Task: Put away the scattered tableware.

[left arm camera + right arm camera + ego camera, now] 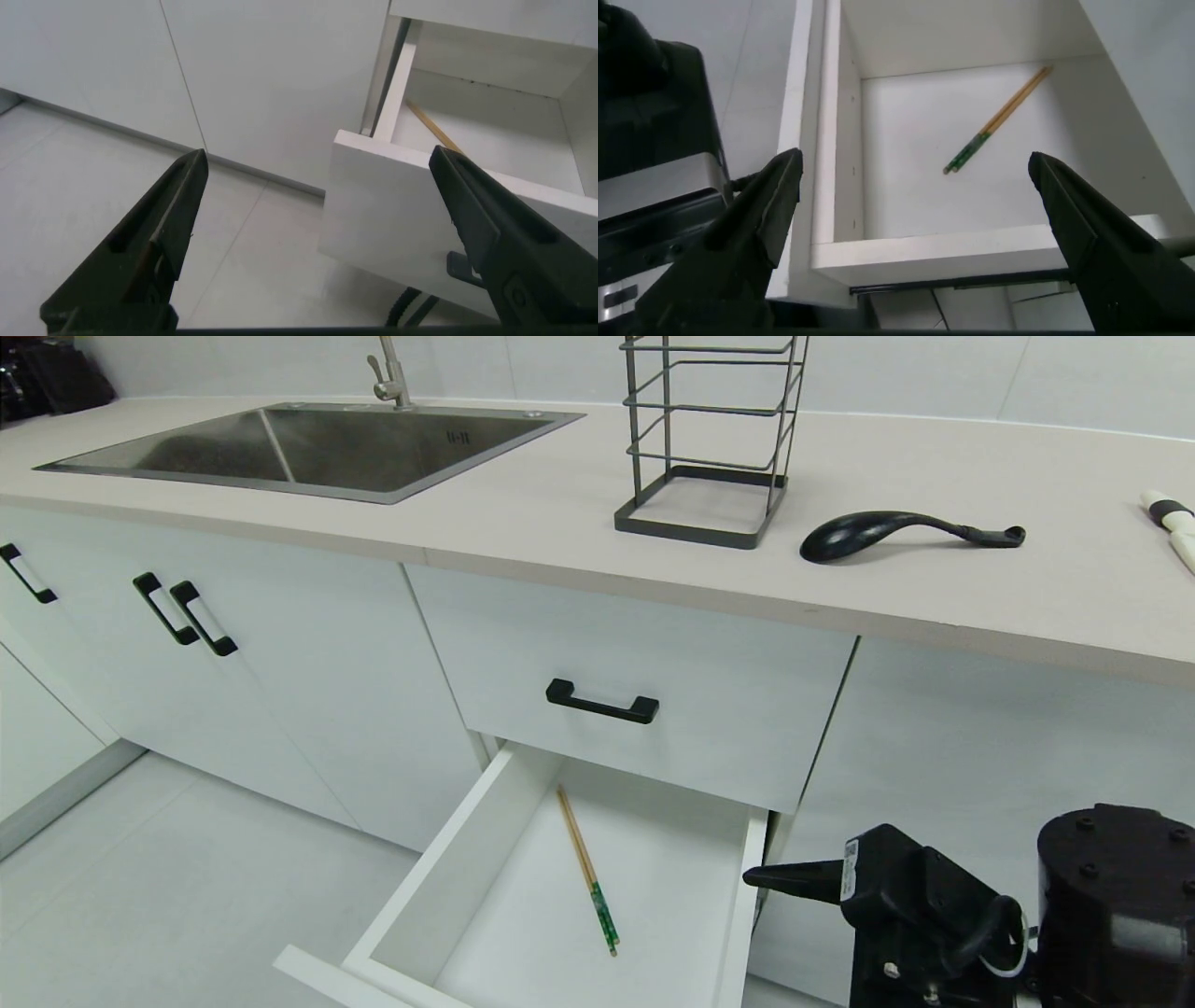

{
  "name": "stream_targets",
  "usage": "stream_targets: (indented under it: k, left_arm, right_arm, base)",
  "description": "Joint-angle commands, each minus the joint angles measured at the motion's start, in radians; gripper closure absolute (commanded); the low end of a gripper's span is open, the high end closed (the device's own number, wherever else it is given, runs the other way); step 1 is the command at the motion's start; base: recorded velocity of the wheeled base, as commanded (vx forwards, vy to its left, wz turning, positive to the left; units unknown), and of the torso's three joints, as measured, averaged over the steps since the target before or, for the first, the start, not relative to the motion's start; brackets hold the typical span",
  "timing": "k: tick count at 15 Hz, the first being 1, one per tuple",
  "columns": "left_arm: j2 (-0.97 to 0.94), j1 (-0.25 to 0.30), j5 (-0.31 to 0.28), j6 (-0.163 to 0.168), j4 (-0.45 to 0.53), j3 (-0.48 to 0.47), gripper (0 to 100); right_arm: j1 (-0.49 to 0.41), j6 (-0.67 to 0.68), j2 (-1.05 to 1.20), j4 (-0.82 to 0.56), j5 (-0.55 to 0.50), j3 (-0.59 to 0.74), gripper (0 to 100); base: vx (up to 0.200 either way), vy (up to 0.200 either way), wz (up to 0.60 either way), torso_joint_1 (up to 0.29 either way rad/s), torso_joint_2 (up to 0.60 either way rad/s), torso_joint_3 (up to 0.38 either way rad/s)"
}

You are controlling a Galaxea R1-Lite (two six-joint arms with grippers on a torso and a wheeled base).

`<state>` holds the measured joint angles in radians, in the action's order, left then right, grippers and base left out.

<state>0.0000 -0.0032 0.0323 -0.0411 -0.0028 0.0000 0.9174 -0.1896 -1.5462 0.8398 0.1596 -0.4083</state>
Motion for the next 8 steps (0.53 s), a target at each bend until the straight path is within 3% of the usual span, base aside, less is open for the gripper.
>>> stream_targets:
  k: [1,8]
  left_arm:
    - [0.0,0.0,0.0,0.0,0.0,0.0,0]
    - [0.0,0.0,0.001,0.0,0.0,0.0,0]
  right_arm:
    - [0.027,-0.001,-0.029,0.001,-0.017,-0.02,0]
    - [0.044,0.005,-0.091,-0.002,-0.015,-0.089,0]
  base:
    - [0.0,0.0,0.0,0.0,0.0,0.0]
    - [0.0,0.0,0.0,0.0,0.0,0.0]
